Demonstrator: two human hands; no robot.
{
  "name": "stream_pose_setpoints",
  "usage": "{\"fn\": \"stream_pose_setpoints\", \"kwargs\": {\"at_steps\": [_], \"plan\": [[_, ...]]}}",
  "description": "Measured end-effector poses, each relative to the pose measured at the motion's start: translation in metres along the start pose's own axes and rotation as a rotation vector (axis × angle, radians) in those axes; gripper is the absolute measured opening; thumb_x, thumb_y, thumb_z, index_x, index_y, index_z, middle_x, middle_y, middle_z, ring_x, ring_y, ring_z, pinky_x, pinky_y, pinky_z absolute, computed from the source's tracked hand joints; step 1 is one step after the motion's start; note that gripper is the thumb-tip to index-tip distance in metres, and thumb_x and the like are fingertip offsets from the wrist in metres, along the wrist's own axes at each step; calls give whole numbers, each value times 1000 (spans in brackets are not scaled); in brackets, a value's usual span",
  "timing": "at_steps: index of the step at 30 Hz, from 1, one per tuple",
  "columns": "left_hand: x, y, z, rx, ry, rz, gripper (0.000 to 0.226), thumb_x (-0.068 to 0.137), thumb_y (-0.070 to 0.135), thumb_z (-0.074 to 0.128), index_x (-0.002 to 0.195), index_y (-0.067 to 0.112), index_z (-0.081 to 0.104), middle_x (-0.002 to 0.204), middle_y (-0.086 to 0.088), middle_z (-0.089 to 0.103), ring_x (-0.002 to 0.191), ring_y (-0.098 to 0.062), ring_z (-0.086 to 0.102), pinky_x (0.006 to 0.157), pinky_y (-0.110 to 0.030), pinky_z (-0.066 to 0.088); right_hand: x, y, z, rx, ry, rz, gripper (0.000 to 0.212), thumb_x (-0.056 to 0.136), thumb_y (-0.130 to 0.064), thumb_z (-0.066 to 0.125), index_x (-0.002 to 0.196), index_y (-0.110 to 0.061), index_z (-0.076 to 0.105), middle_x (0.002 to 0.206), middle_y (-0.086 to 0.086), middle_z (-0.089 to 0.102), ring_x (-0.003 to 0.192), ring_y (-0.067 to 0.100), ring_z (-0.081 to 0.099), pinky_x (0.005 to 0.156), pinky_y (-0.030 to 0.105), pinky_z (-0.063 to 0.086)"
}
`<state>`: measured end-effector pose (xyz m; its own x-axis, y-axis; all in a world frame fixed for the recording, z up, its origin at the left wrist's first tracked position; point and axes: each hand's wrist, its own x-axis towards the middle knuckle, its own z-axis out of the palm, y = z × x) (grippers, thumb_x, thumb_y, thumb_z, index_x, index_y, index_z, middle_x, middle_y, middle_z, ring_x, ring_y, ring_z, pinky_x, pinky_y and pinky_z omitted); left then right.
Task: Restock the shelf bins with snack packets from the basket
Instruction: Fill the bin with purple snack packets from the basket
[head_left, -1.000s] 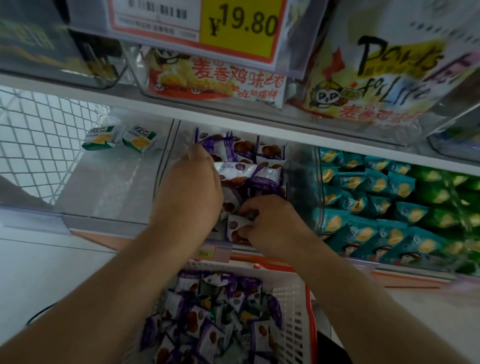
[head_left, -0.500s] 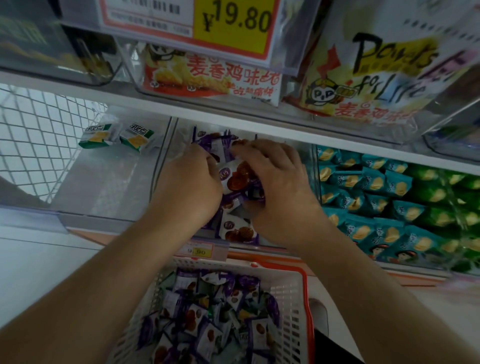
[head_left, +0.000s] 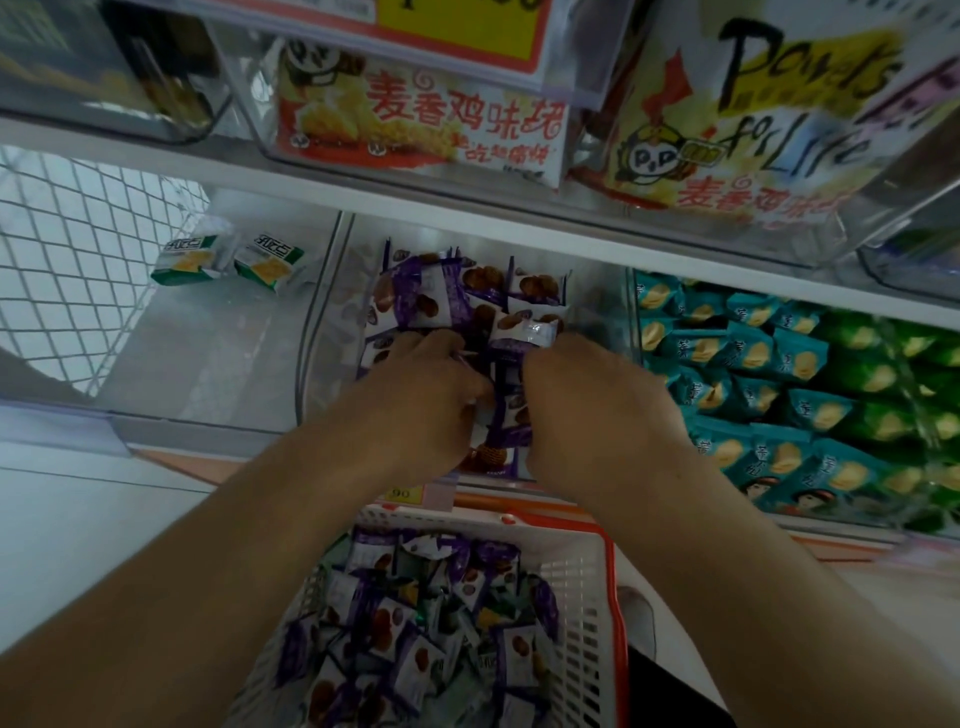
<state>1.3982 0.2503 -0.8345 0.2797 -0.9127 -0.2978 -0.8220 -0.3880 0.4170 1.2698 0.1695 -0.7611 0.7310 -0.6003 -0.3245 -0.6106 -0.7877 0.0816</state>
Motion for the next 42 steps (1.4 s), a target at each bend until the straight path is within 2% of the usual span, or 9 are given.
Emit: {"fn": "stream_pose_setpoints", "kwargs": {"at_steps": [4, 11, 16, 19, 22, 26, 32, 38, 42], "plan": [[-2, -1, 6, 92, -2, -35, 38, 102, 24, 52, 134, 39, 65, 169, -5, 13, 151, -38, 14, 122, -45, 22, 6, -1, 17, 67, -69, -24, 34, 92, -12, 65, 125, -13, 58, 121, 13, 57, 107, 35, 64, 80, 43, 57], [5, -10, 7, -36, 213, -35, 41, 87, 12, 75, 125, 28, 71, 144, -5, 46, 119, -29, 58, 97, -44, 54, 23, 3, 46, 310, -24, -143, 46, 83, -20, 72, 127, -24, 60, 111, 3, 65, 101, 27, 65, 83, 45, 60], [2, -10, -1, -114, 336, -108, 32, 89, 18, 76, 116, 29, 66, 142, 0, 47, 112, -21, 60, 93, -39, 54, 33, 8, 59, 312, -118, -130, 36, 85, -27, 72, 121, -26, 68, 112, 1, 67, 101, 25, 65, 86, 44, 60], [-1, -7, -6, -194, 414, -44, 29, 88, 18, 76, 110, 32, 65, 131, 3, 51, 106, -16, 59, 88, -36, 55, 40, 8, 63, 338, -138, -153, 30, 89, -23, 72, 119, -22, 73, 112, 2, 69, 100, 21, 65, 87, 32, 56], [-9, -3, -10, -304, 437, -15, 27, 89, 21, 77, 108, 36, 65, 121, 10, 53, 99, -4, 57, 79, -18, 48, 44, 7, 65, 407, -116, -108, 26, 89, -29, 77, 114, -22, 75, 108, -2, 69, 97, 15, 64, 78, 24, 49], [-22, 3, -15, -380, 432, -14, 24, 90, 26, 77, 107, 37, 66, 115, 14, 57, 101, -2, 56, 78, -10, 39, 48, 0, 66, 334, -32, -47, 37, 85, -44, 81, 112, -19, 73, 105, 0, 71, 97, 17, 67, 83, 31, 58], [-35, 2, -20, -455, 425, -95, 20, 92, 31, 73, 106, 42, 64, 122, 17, 60, 96, 13, 52, 69, -4, 34, 46, 2, 61, 419, 25, -24, 32, 90, -17, 71, 121, -22, 67, 112, 5, 69, 97, 23, 67, 79, 34, 61], [-32, 6, -25, -505, 430, -161, 19, 94, 31, 71, 106, 42, 61, 123, 17, 59, 85, 16, 50, 61, -4, 38, 45, 12, 51, 423, -243, -54, 7, 95, -18, 59, 96, -14, 65, 97, 4, 67, 80, 14, 61, 61, 22, 47], [-31, 10, -24, -522, 404, -159, 19, 94, 29, 71, 104, 42, 61, 109, 19, 61, 83, 9, 60, 57, -6, 44, 43, 10, 62, 376, -295, -85, 11, 99, -17, 56, 95, -12, 65, 77, -2, 58, 67, 8, 54, 55, 19, 39]]}}
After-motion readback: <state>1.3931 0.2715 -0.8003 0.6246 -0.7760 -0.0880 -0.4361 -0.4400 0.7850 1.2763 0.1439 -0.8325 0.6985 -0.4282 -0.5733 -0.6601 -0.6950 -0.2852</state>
